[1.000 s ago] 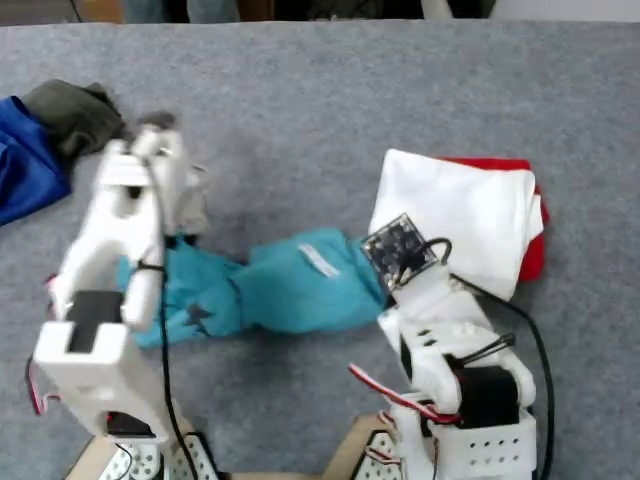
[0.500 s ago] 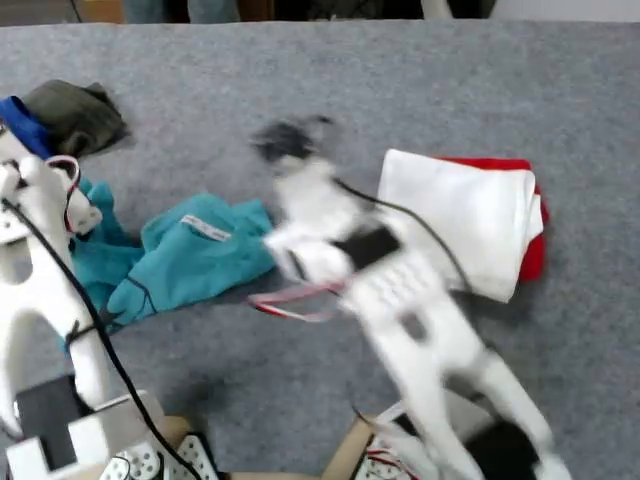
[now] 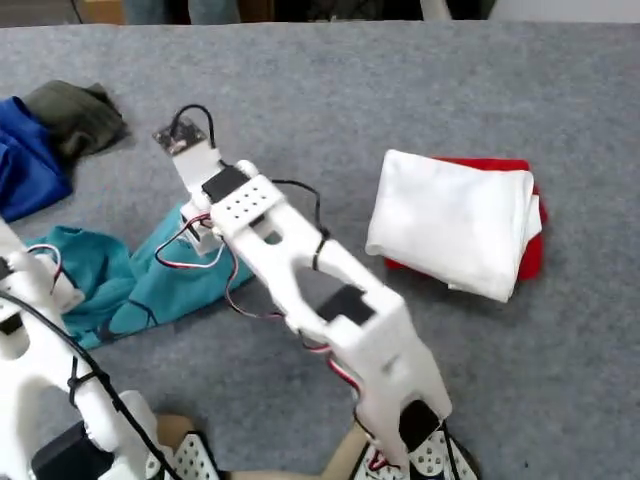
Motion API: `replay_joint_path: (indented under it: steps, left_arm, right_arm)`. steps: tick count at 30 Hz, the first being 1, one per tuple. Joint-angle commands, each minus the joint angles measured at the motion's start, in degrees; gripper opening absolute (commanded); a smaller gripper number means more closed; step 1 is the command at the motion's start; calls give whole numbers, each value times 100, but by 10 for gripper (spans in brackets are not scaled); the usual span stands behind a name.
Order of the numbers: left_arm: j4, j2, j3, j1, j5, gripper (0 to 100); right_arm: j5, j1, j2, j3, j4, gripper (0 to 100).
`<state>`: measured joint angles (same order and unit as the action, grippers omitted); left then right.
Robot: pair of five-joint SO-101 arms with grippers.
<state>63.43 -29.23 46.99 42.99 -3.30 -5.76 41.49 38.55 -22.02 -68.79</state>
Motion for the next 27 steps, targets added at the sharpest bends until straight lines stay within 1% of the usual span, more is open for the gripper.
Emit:
replay_joint_path:
  steps: [1, 2, 5, 8, 10, 12, 14, 17, 19, 21, 23, 25, 27]
  left_arm:
    - [-105, -35, -84, 163, 88, 29]
    - [-105, 26, -110, 180, 88, 29]
    - [-105, 299, -286, 215, 88, 29]
    - [-105, 703, -541, 207, 70, 29]
    - [-114, 1090, -725, 163, 44, 29]
    - [-193, 1582, -971, 171, -18, 29]
    - [-202, 2127, -1358, 321, -9, 29]
    - [-158, 3059, -2123, 444, -26, 29]
    - [18, 3657, -2730, 523, -26, 29]
    - [369, 4229, -3442, 558, -62, 29]
    - [747, 4782, -4119, 558, -149, 29]
    - [1090, 5248, -4690, 558, -149, 29]
    - [1345, 5670, -5130, 497, -149, 29]
  right_arm:
    - [264, 97, 259, -769, -536, 10]
    - [299, 70, 259, -884, -818, 26]
    - [396, -53, 92, -1095, -1574, 13]
    - [862, -193, -365, -954, -2145, 14]
    - [1187, -422, -857, -523, -2207, 14]
    - [1433, -659, -1569, 154, -2022, 14]
    - [1811, -800, -2466, 1077, -1644, 14]
    - [2356, -949, -3934, 3222, -492, 14]
    - [2664, -958, -4954, 5007, 598, 14]
    - [2980, -967, -5947, 6774, 1820, 14]
    - [3121, -993, -6826, 8171, 2892, 14]
    - [3095, -1046, -7495, 8901, 3402, 15]
    - [2971, -1064, -7776, 8884, 3270, 28]
